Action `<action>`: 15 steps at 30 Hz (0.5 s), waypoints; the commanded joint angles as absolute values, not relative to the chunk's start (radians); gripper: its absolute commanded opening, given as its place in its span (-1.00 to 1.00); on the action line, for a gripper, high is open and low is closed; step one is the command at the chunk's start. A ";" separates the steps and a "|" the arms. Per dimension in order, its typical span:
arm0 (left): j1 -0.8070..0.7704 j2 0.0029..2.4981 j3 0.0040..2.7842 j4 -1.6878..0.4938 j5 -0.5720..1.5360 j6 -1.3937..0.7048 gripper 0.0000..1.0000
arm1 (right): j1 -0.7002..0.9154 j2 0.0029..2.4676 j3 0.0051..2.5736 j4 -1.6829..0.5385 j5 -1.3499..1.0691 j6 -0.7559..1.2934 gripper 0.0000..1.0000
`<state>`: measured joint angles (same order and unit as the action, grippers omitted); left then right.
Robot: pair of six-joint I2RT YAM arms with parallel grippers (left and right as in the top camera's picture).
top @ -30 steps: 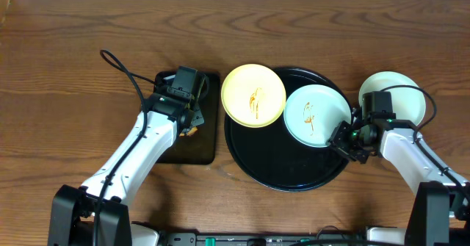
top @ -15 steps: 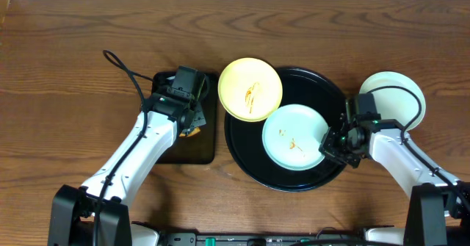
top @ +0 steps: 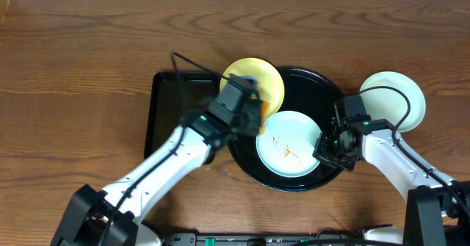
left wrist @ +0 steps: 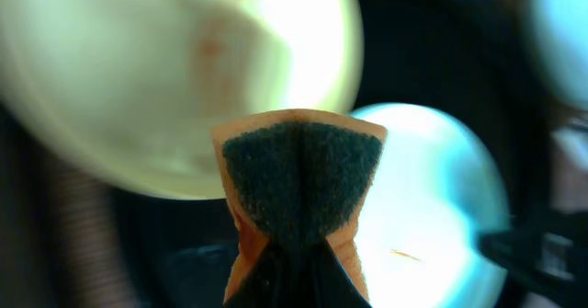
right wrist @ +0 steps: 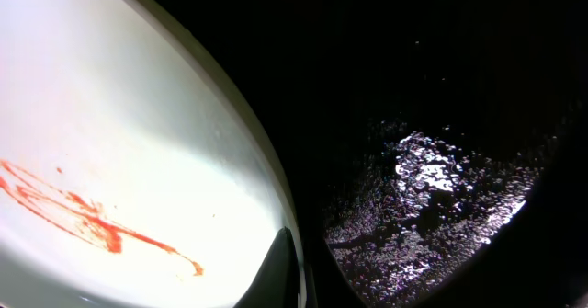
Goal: Clean dirty plates on tray and stack at the side
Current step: 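Scrub the second blue plate with the sponge in the left gripper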
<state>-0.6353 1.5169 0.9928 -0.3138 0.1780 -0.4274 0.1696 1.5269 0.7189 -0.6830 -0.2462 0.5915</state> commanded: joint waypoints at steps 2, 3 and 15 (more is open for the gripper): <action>-0.728 1.575 0.991 -0.240 0.210 -0.588 -0.85 | 0.184 1.527 0.710 -0.689 -0.225 0.590 -0.97; -0.741 1.592 0.991 -0.230 0.210 -0.622 -0.85 | 0.184 1.527 0.710 -0.689 -0.225 0.590 -0.97; -0.892 1.853 0.991 0.004 0.510 -0.712 -0.85 | 0.184 1.527 0.710 -0.690 -0.225 0.590 -0.97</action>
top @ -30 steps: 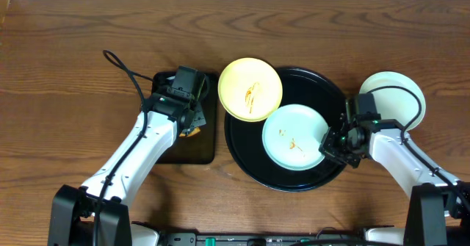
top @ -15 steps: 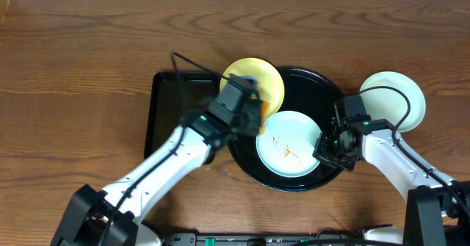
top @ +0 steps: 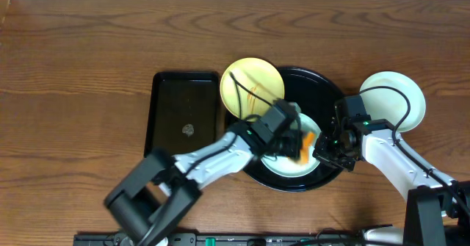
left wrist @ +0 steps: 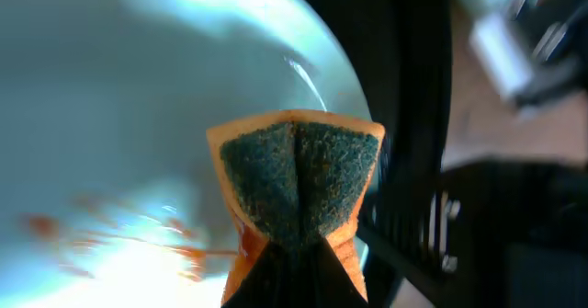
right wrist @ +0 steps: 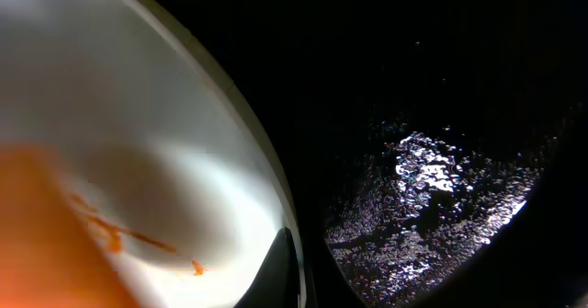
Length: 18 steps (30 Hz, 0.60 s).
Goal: Clean dirty plates on tray and stack at the side
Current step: 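Scrub the second blue plate with the sponge in the left gripper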
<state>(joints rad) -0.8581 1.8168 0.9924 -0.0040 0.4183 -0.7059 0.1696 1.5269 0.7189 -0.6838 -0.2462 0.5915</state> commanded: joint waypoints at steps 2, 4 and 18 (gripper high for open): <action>-0.911 1.873 0.991 -0.017 0.507 -0.662 -0.85 | 0.184 1.527 0.710 -0.690 -0.225 0.590 -0.98; -0.914 1.881 0.991 -0.076 0.440 -0.591 -0.86 | 0.184 1.527 0.710 -0.692 -0.225 0.590 -0.97; -0.640 1.822 0.994 -0.186 0.067 -0.509 -0.85 | 0.184 1.527 0.710 -0.692 -0.226 0.590 -0.98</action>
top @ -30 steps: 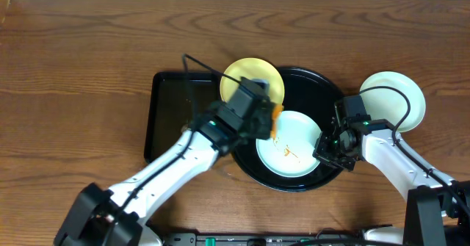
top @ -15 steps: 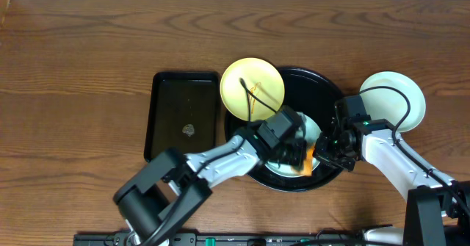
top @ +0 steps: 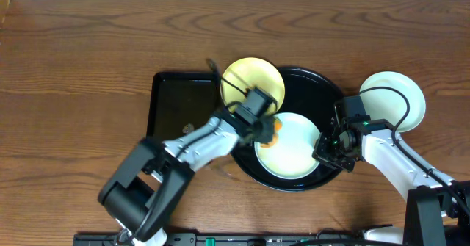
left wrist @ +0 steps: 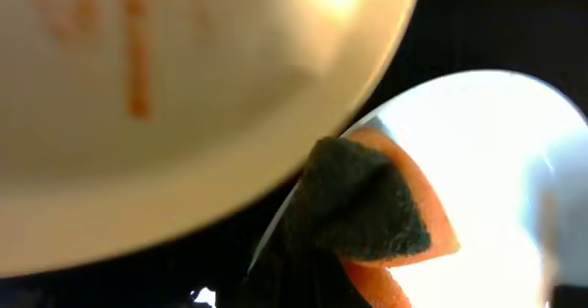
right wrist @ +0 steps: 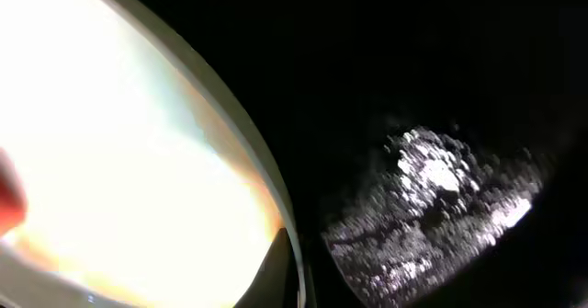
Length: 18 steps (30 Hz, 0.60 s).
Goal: Clean dirty plates on tray and stack at the side
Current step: 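Scrub the second blue plate with the sponge in the left gripper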
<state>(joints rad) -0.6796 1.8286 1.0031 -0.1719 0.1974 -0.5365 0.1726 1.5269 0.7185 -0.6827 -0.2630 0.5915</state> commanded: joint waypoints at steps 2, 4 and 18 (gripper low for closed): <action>-0.633 1.822 0.994 -0.186 0.092 -0.508 -0.85 | 0.184 1.527 0.710 -0.692 -0.226 0.590 -0.98; -0.643 1.822 0.994 -0.181 0.167 -0.501 -0.85 | 0.184 1.527 0.710 -0.693 -0.226 0.590 -0.98; -0.884 1.824 0.993 -0.160 0.226 -0.459 -0.85 | 0.184 1.527 0.710 -0.696 -0.237 0.589 -0.97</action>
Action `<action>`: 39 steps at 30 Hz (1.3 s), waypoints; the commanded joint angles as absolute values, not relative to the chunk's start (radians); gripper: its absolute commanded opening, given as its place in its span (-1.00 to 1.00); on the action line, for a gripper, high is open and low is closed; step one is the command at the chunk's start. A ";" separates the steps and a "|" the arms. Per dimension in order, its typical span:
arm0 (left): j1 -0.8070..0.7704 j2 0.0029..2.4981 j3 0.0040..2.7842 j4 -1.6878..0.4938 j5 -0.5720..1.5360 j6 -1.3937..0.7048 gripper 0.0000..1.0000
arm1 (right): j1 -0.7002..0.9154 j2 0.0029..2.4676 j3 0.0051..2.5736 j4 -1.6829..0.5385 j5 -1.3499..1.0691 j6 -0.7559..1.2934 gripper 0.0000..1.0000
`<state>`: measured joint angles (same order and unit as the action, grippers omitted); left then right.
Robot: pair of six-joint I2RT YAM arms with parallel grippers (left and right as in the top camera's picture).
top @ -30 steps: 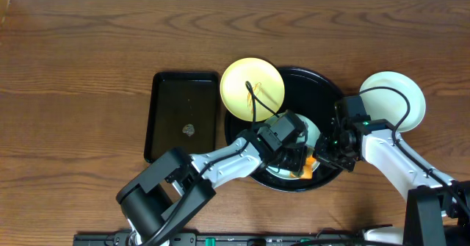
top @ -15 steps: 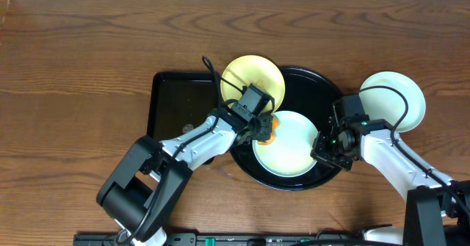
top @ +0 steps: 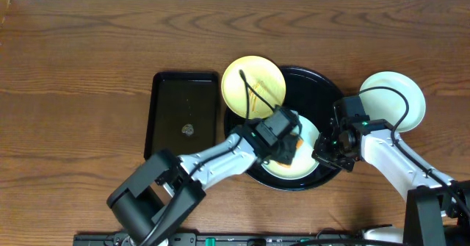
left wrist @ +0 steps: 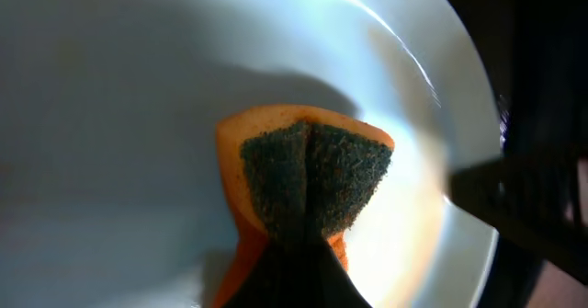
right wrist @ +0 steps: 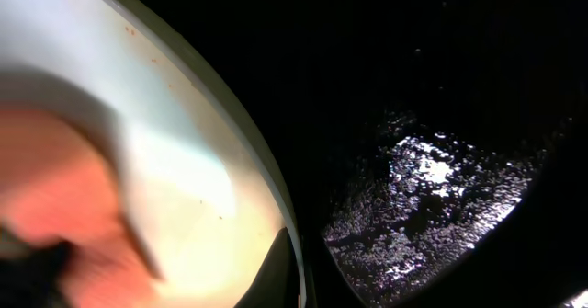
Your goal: Clean dirty plates on tray and stack at the side
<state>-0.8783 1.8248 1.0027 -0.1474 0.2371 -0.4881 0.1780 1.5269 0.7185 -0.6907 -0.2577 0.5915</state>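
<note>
A pale plate [top: 307, 131] lies in the round black tray [top: 316, 84]. My left gripper [top: 283, 145] is shut on a folded orange sponge with a dark scrub face [left wrist: 308, 184], pressed onto the plate's surface [left wrist: 110, 115] right of its middle. My right gripper [top: 323, 152] is shut on the plate's right rim [right wrist: 230, 115], one finger [right wrist: 280, 271] lying over the edge. Only tiny specks show near that rim. A yellow plate [top: 253, 84] with red streaks rests on the tray's upper left rim.
A clean white plate [top: 393, 99] lies on the wooden table right of the round tray. A rectangular black tray [top: 176, 99] with a small blob [top: 188, 129] sits at the left. The round tray's wet floor [right wrist: 432, 179] glistens beside the held plate.
My left gripper and the sponge have moved from the pale plate's upper left edge, by the yellow plate, to right of the plate's middle. The right gripper still holds the rim.
First the sponge was held over the yellow plate and red streaks marked the pale plate. Then the sponge lay on the pale plate's right side over the streaks. Later it was at the upper left edge with no streaks showing, and now it is right of the middle.
</note>
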 commanded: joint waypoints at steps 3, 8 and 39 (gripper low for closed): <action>-0.855 1.821 0.994 -0.185 0.159 -0.400 -0.85 | 0.184 1.527 0.710 -0.700 -0.237 0.588 -0.98; -0.754 1.792 1.001 -0.255 -0.062 -0.389 -0.85 | 0.184 1.527 0.710 -0.700 -0.237 0.586 -0.97; -0.214 1.379 0.979 -0.630 -0.094 -0.368 -0.85 | 0.184 1.467 0.725 -0.647 -0.254 0.385 -0.98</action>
